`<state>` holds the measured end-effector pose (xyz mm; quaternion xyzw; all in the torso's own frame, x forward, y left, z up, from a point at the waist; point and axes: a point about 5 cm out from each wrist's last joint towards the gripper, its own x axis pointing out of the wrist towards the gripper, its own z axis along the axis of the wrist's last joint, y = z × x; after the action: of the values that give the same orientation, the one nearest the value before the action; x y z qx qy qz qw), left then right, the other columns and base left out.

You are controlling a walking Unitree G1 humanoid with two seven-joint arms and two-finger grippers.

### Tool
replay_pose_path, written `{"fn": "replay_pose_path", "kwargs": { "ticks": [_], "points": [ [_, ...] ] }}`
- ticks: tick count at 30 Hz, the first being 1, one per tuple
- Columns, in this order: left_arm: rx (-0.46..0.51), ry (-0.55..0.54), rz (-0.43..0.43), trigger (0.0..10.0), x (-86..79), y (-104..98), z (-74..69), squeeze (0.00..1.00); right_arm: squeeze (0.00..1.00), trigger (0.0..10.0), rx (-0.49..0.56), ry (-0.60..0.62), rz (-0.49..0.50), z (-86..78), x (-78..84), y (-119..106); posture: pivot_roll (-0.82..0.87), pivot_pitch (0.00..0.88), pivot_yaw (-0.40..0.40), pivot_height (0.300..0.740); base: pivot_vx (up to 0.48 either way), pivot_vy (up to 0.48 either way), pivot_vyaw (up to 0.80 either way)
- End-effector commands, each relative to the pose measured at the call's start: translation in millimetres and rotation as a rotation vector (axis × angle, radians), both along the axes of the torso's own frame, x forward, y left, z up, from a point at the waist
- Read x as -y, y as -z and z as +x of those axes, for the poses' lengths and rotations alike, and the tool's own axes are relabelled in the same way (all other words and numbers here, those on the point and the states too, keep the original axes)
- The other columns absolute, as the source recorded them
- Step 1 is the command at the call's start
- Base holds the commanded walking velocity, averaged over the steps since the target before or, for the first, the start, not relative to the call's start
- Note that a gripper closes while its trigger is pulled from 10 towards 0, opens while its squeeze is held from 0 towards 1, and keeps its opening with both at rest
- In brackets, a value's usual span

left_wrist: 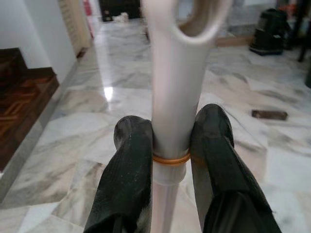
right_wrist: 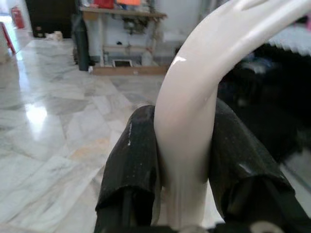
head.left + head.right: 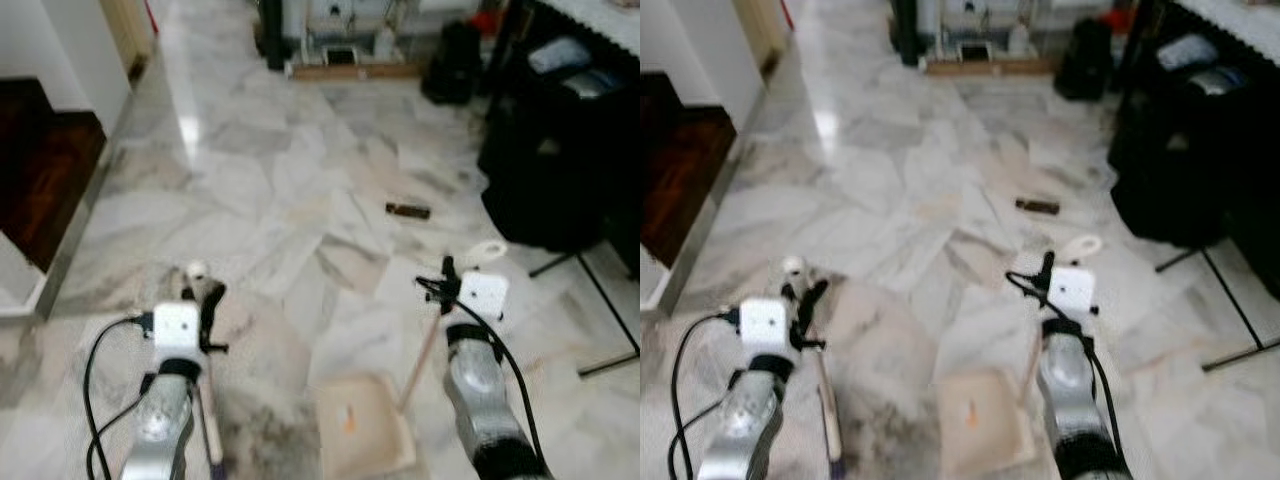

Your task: Sweep floor

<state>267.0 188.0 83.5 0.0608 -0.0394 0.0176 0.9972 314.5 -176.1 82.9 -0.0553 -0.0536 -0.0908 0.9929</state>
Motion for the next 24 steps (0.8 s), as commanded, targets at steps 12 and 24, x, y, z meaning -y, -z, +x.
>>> {"fn": "replay_pose_path", "kwargs": {
  "ticks": [12,24],
  "points": [
    [0.012,-0.004,0.017,10.0,-2.7,-3.1,-0.7,0.0,0.0,10.0,0.045,-0.017,0.014,3.5,-7.3,-10.3,0.09,0.088,-0.022,0.74,0.344,0.0,0.0],
    [0.013,0.011,0.026,10.0,-1.0,-3.8,-0.6,0.0,0.0,10.0,0.049,-0.016,0.02,2.0,-8.0,-11.0,0.09,0.081,-0.017,0.74,0.351,0.0,0.0]
  ]
}}
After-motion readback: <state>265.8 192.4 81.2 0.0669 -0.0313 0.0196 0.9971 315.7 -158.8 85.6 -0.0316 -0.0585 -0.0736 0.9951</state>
